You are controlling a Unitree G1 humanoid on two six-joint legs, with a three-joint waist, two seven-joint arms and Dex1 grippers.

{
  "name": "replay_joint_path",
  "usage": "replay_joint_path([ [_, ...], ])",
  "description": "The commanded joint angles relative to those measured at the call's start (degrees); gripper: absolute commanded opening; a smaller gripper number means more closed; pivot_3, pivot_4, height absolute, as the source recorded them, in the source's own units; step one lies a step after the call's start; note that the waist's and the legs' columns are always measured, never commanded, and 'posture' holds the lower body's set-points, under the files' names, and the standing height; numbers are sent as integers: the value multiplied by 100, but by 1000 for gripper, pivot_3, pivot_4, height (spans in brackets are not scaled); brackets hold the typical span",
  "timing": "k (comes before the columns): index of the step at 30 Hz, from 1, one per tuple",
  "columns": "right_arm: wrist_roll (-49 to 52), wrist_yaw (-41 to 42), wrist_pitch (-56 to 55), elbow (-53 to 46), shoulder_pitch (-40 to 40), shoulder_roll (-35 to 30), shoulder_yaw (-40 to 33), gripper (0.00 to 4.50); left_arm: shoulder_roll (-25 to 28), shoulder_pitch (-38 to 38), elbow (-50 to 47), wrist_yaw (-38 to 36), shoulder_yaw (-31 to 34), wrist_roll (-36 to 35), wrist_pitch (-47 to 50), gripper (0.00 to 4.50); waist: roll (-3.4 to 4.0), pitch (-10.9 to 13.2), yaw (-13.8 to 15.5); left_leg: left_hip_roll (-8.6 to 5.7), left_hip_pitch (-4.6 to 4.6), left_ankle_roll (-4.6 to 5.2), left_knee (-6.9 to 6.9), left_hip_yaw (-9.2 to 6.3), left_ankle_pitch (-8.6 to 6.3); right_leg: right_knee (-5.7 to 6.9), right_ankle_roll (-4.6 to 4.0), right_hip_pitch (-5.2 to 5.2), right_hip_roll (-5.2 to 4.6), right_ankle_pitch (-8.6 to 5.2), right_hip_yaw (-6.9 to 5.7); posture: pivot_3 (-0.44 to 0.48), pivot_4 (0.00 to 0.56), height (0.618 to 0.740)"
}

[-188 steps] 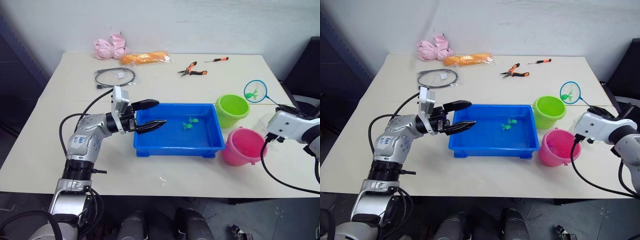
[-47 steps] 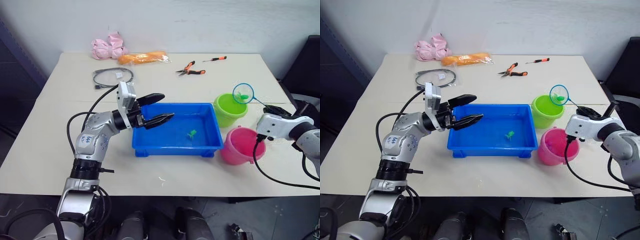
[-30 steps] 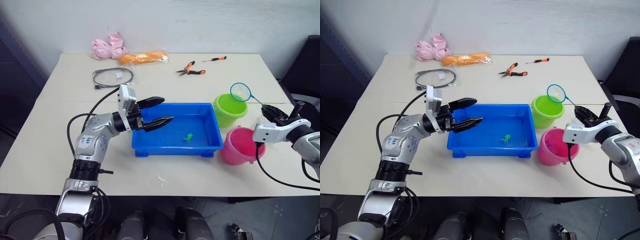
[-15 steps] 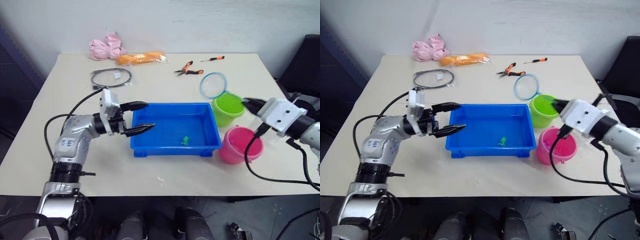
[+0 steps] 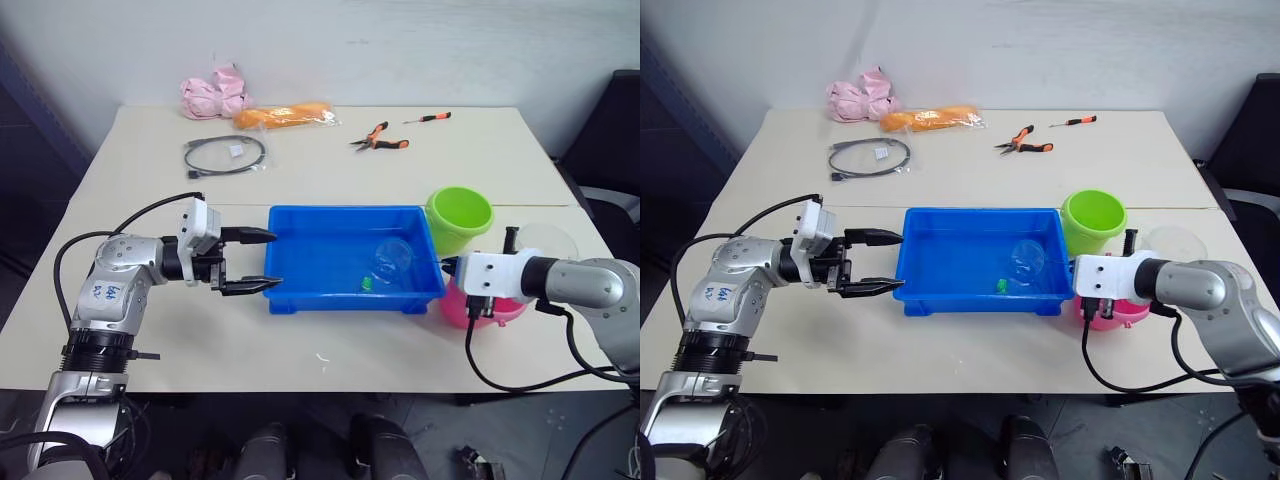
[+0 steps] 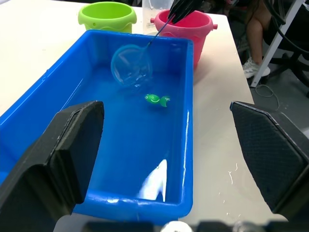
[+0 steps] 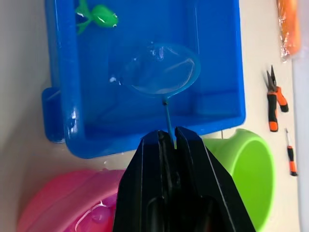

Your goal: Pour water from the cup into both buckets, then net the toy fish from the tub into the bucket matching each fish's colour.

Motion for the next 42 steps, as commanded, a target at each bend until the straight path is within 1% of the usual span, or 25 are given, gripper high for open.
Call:
replay_joint_path([
  [1, 420, 272, 476, -209, -155, 244, -38, 0, 44, 38, -211, 41, 90, -32, -3, 4470, 0, 0, 3, 1, 0, 0, 0, 0, 0, 0, 0, 0, 1, 0, 0, 0, 150, 740],
  [3, 814, 501, 1141, -368, -271, 399, -87, 0, 38, 29, -194, 101, 106, -8, -27, 4470, 0, 0, 9, 0, 0, 0, 1, 0, 0, 2, 0, 0, 0, 0, 0, 0, 150, 740],
  [7, 1099, 1007, 1872, -510, -522, 342, 37, 0, 8, 33, -204, 223, 139, -3, -61, 4470, 0, 0, 14, -1, 0, 1, 2, -2, 0, 3, 0, 0, -2, 0, 0, 0, 150, 740],
  [12, 1726, 1327, 2926, -672, -892, 492, -1, 0, -26, 67, -344, 316, 202, -109, -6, 4470, 0, 0, 13, -1, -1, 2, 3, -5, -1, 2, 0, 0, -7, 0, -1, 0, 150, 740],
  [14, 1595, 1311, 2700, -559, -992, 481, 56, 0, -22, 69, -363, 344, 214, -111, 0, 4470, 0, 0, 12, 1, -2, 2, 3, -5, -1, 2, -1, 0, -8, 0, -1, 0, 150, 740],
  [19, 462, 997, 997, 306, -1269, 342, 481, 0, -6, 102, -417, 404, 241, -137, 14, 4470, 0, 0, 7, -3, -1, 1, 3, -1, -2, 4, 0, -2, -6, 0, -1, 0, 150, 740],
  [22, 121, 1109, 422, 493, -1278, 322, 716, 0, -1, 139, -454, 435, 256, -146, 21, 4470, 0, 0, 7, -5, -3, 1, 2, 0, -2, 4, 0, -6, -5, 0, -2, 0, 150, 740],
  [25, -28, 1236, 257, 563, -1307, 390, 886, 0, 42, 194, -484, 430, 270, -147, 37, 4470, 0, 0, 2, -4, -3, 0, 2, 4, -1, 5, 0, -6, -4, 0, -2, 0, 150, 740],
  [27, 22, 1405, 363, 527, -1354, 446, 960, 0, 74, 215, -491, 409, 277, -142, 49, 4470, 0, 0, 3, -4, -3, 0, 3, 4, -1, 7, 0, -6, -3, 0, -2, 0, 150, 740],
  [30, 202, 1680, 718, 406, -1457, 605, 1031, 0, 112, 222, -487, 386, 292, -157, 68, 4470, 0, 0, -4, -2, -2, 0, 3, 4, -1, 8, 0, -6, -2, 0, -2, 0, 150, 740],
  [32, 566, 1709, 1467, 254, -1627, 983, 994, 0, 134, 221, -476, 377, 295, -156, 84, 4470, 0, 0, -11, 0, -2, -1, 3, 3, -1, 9, -1, -7, -1, 0, -2, 0, 150, 740],
  [35, 805, 1735, 2194, 167, -1777, 1294, 975, 0, 151, 225, -484, 379, 299, -159, 112, 4470, 0, 0, -8, 3, -2, -4, 4, 4, 0, 15, -3, -10, 0, -2, -2, 0, 150, 740],
  [37, 892, 1718, 2518, 145, -1822, 1392, 955, 0, 158, 227, -486, 379, 306, -158, 125, 4470, 0, 0, 8, 2, -4, -4, 4, 3, 0, 18, -5, -12, -1, -3, -2, 0, 150, 740],
  [39, 1128, 1551, 3152, 138, -1925, 1580, 796, 0, 174, 241, -495, 390, 323, -158, 136, 4470, 0, 0, 16, -2, -7, -3, 5, -3, 0, 18, -5, -12, -6, -3, -6, 0, 150, 740],
  [42, 1324, 1356, 3735, 121, -2012, 1698, 637, 0, 184, 267, -519, 406, 344, -156, 149, 4470, 0, 0, 14, -2, -8, -1, 7, -3, -1, 18, -5, -12, -9, -3, -5, 0, 150, 740],
])
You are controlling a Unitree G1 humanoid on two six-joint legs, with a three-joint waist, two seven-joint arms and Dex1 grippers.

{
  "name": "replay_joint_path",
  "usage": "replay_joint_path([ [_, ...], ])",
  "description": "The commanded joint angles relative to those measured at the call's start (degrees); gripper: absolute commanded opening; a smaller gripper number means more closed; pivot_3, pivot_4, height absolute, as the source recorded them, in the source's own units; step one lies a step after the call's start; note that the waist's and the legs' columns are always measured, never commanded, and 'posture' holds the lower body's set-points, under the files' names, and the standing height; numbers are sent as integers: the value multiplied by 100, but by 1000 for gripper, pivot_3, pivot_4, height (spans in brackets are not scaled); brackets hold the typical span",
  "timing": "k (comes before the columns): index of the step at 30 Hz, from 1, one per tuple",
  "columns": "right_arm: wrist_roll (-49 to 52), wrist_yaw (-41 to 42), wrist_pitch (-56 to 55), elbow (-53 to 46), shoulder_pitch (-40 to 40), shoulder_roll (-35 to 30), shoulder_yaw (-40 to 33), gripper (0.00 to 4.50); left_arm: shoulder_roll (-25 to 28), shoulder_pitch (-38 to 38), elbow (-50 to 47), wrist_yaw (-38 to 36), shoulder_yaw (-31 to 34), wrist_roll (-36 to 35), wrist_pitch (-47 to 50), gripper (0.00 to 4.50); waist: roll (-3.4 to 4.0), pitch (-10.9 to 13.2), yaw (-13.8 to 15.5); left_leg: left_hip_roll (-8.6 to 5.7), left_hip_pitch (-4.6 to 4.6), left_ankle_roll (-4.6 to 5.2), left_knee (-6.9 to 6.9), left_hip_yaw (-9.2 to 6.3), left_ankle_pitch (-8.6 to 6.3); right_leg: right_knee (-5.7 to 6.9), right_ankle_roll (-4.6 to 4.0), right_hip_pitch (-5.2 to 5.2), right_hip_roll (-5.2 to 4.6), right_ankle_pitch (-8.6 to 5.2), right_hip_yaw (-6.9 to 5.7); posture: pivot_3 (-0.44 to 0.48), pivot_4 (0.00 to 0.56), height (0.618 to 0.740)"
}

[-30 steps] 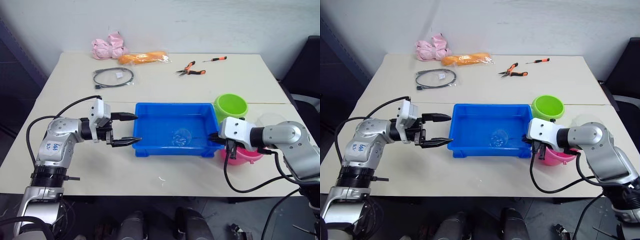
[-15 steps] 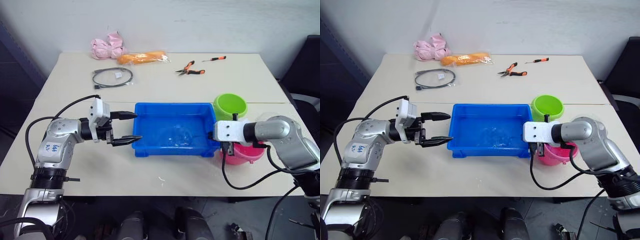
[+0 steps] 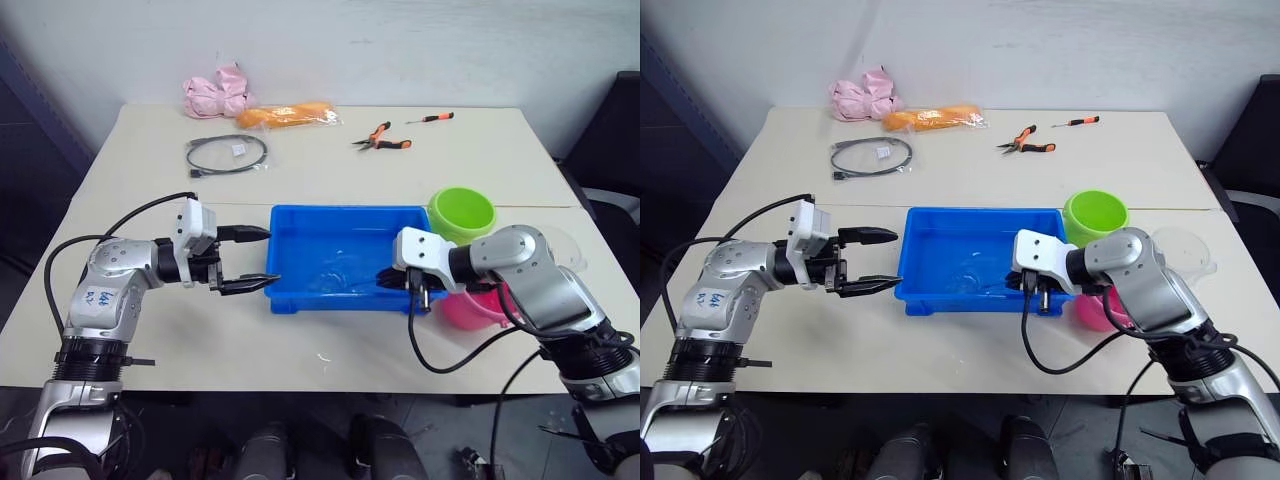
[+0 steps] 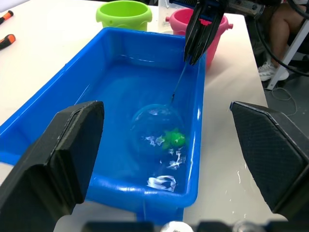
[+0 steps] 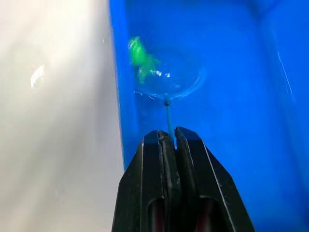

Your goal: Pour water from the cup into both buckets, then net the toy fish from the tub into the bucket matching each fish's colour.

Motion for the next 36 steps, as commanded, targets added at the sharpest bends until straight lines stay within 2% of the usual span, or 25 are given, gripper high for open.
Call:
replay_joint_path([
  [1, 315, -230, 664, -203, -155, 57, -378, 0, 65, 27, -191, 3, 141, -97, 1, 4470, 0, 0, -2, 0, -1, 0, 0, -1, 0, 0, 0, 0, 0, 0, -1, 0, 150, 740],
  [6, 809, -537, 1404, -189, -182, 145, -862, 0, 50, 58, -198, 64, 188, -108, 21, 4470, 0, 0, -15, 1, -1, -1, 0, 0, 0, 3, 0, -4, 1, 0, 1, 0, 150, 740],
  [12, 1128, -697, 1531, -354, 31, -146, -1366, 0, 21, -62, -64, 149, 368, -255, 82, 4470, 0, 0, -7, 1, -6, -2, -1, 3, -1, 3, 0, -9, 1, 0, 4, 0, 150, 740],
  [23, 1840, -1373, 1788, -1424, 1453, -450, -2893, 0, -254, -84, -391, 309, 296, -439, 312, 4470, 0, 0, 7, 0, -8, -1, -1, 6, -1, 4, 0, -12, 2, 0, 8, 0, 150, 740],
  [30, 2769, -1807, 2629, -2389, 2130, -497, -4402, 0, -555, -476, -232, 539, 204, -464, 667, 4470, 0, 0, 33, -3, -8, 0, -2, 6, -1, 5, 2, -12, 2, 1, 13, 0, 150, 740],
  [34, 2814, -1986, 2641, -2305, 2341, -820, -5029, 0, -840, -663, -157, 606, 121, -450, 691, 4470, 0, 0, 34, -2, -7, 0, -4, 6, -1, 4, 2, -12, 3, 1, 14, 0, 150, 740],
  [36, 2611, -2091, 2398, -2058, 2384, -1020, -5096, 0, -979, -764, -107, 634, 88, -465, 706, 4470, -1, 0, 35, -5, -7, 1, -4, 8, 0, 4, 2, -12, 2, 1, 15, 0, 150, 740],
])
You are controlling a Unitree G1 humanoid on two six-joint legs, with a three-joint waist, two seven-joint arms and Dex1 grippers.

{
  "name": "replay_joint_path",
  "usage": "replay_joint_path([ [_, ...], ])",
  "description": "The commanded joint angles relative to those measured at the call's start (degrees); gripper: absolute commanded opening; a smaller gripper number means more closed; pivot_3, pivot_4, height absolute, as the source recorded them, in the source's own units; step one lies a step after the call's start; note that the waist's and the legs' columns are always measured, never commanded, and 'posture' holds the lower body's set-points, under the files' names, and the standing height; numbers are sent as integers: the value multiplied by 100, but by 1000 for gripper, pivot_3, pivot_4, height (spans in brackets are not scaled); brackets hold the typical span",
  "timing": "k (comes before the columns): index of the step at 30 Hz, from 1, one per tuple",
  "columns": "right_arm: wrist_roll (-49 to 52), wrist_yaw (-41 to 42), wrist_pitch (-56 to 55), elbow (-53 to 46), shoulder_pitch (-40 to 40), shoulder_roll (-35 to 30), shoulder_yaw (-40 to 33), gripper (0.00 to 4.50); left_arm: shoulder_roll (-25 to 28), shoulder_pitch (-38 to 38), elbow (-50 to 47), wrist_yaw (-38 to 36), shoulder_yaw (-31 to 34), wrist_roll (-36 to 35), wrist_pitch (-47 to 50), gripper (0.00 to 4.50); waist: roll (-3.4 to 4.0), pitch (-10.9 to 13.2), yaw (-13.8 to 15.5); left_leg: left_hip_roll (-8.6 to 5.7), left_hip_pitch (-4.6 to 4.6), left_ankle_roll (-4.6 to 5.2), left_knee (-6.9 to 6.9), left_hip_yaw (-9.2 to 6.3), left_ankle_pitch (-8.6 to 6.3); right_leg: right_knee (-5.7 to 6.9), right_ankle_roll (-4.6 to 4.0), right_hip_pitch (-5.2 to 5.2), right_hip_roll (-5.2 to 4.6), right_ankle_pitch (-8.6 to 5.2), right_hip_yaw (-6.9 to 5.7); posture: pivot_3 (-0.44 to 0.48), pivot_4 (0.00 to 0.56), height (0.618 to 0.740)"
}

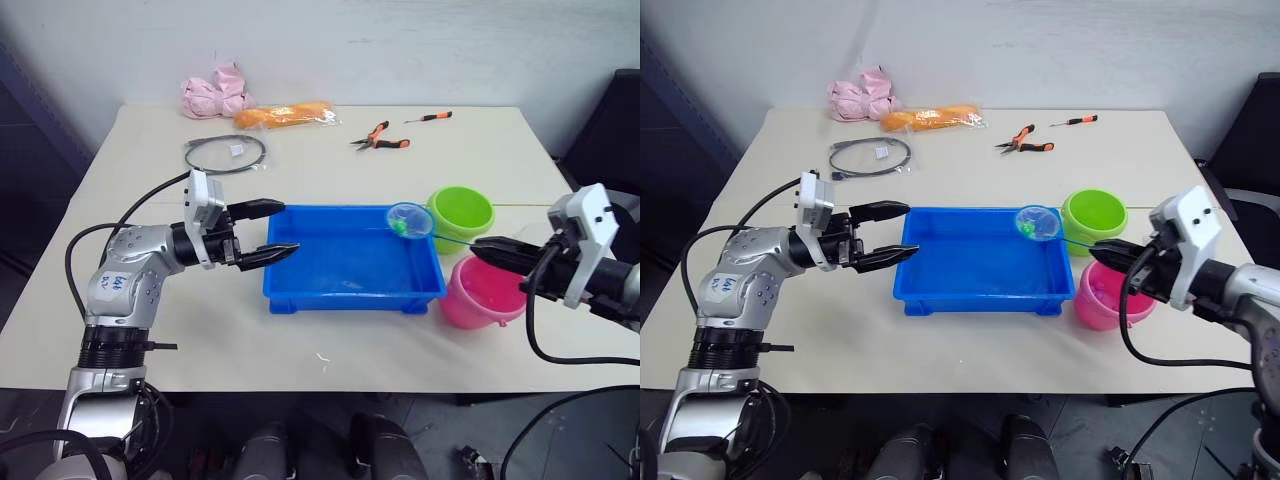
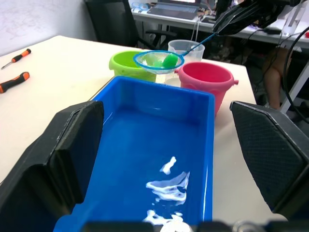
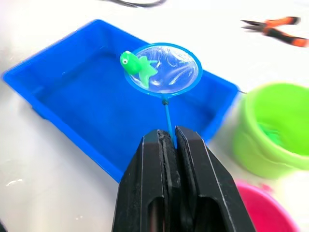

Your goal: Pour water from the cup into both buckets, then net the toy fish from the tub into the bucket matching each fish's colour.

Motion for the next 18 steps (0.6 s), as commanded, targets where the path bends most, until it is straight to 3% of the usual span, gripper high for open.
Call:
replay_joint_path([
  [1, -292, -215, -478, 304, 23, -360, -323, 0, -168, -221, 17, 75, -34, -83, -8, 4470, 0, 0, 0, -1, 0, 1, 0, 1, 0, 0, 0, 1, 0, 0, 1, 0, 150, 740],
  [7, -1417, -755, -2084, 1438, -10, -579, 330, 0, -488, -361, 122, 198, -199, 41, -91, 4470, -1, 0, -4, -3, 4, 1, 0, 8, 1, 0, 1, 1, 2, 0, 4, 0, 150, 740],
  [18, -4448, -2254, -6306, 3216, 0, -1023, 2054, 0, -659, -230, 15, 354, -318, 94, -99, 4470, -1, 1, -40, 0, 8, -6, -2, 16, 6, 0, 2, 0, 7, 0, 7, 0, 150, 740],
])
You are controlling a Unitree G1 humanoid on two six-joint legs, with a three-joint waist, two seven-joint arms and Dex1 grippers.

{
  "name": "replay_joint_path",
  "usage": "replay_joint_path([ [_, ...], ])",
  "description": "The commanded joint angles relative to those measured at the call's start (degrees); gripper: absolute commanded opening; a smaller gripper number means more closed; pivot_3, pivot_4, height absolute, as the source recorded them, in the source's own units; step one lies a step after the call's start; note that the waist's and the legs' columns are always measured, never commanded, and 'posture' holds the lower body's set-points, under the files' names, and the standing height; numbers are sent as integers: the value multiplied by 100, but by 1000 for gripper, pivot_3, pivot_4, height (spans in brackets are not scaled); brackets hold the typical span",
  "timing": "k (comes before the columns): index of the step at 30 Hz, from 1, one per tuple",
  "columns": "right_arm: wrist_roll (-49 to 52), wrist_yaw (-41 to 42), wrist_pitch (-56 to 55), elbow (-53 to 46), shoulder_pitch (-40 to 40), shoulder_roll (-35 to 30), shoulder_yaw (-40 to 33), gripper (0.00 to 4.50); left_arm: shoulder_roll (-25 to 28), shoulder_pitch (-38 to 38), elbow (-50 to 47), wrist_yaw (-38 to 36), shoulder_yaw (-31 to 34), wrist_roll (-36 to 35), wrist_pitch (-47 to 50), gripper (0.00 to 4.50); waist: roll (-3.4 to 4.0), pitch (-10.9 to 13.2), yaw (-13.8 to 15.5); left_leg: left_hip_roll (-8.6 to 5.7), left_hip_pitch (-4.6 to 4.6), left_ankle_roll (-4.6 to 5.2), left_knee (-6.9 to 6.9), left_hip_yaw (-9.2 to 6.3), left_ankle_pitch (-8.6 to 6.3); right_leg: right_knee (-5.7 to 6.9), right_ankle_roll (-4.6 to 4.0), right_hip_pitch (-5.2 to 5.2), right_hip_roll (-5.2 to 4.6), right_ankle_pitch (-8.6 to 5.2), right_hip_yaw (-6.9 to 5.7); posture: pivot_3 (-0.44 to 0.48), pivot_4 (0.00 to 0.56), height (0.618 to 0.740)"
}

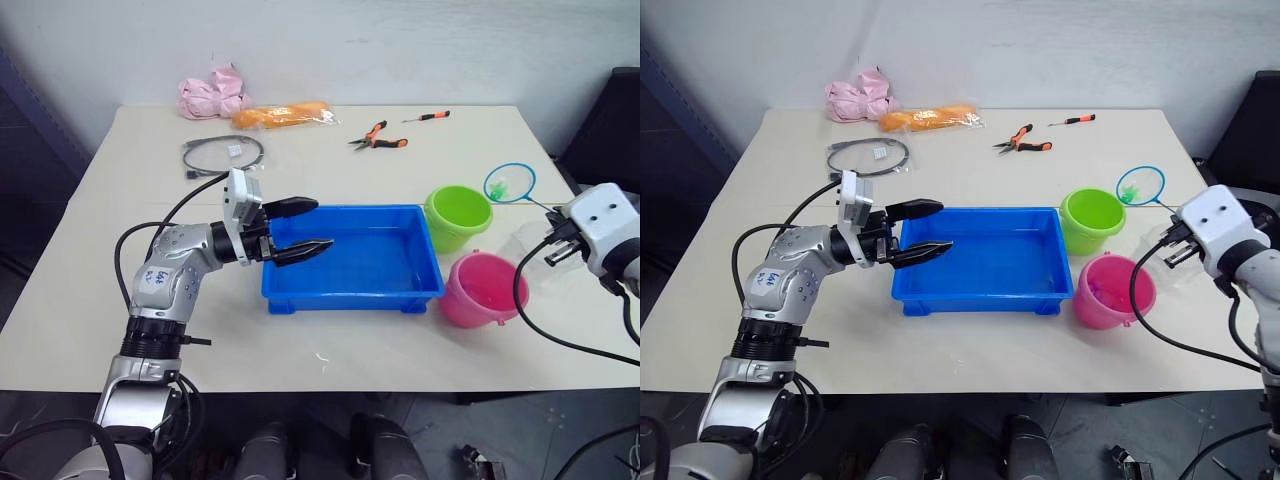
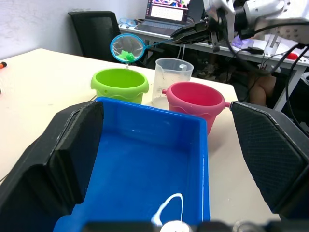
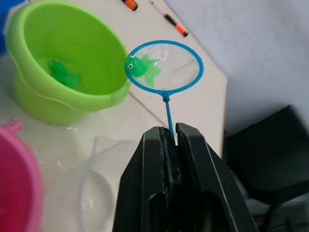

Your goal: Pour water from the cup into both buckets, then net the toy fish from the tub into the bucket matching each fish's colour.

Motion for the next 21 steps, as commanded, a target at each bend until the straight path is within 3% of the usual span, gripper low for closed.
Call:
replay_joint_path([
  [1, -713, -397, -1111, 208, 27, -254, 130, 0, -18, 16, -163, 31, 14, -22, -54, 4470, 0, 0, -1, 1, 0, -1, 0, -1, 1, 0, 0, 0, 0, 0, 3, 0, 150, 740],
  [9, -2331, -1274, -2275, 500, 156, -676, 587, 0, -62, 17, -51, 47, 52, -7, -202, 4470, 0, 0, 1, 3, 0, -6, 0, -1, 4, 0, 0, 0, 2, 0, 8, 0, 150, 740],
  [14, -2483, -1474, -2516, 622, 232, -613, 548, 0, -93, 14, 33, -1, 51, 21, -402, 4470, 0, 0, 4, 6, 0, -13, 0, -3, 8, 0, 0, 0, 7, 0, 8, 0, 150, 740],
  [18, -799, -840, -2459, 362, 210, -107, 4, 0, -38, 33, 86, -234, 151, -63, -700, 4470, 0, 0, 5, 9, 1, -13, -1, -3, 8, -1, 0, 0, 11, 0, 8, 0, 150, 740],
  [21, 909, 89, -1566, -180, 261, 285, -403, 0, 64, -15, 134, -372, 358, -215, -801, 4470, 0, 0, 2, 10, 1, -14, -1, -5, 9, -2, 0, 2, 16, 0, 7, 0, 150, 740],
])
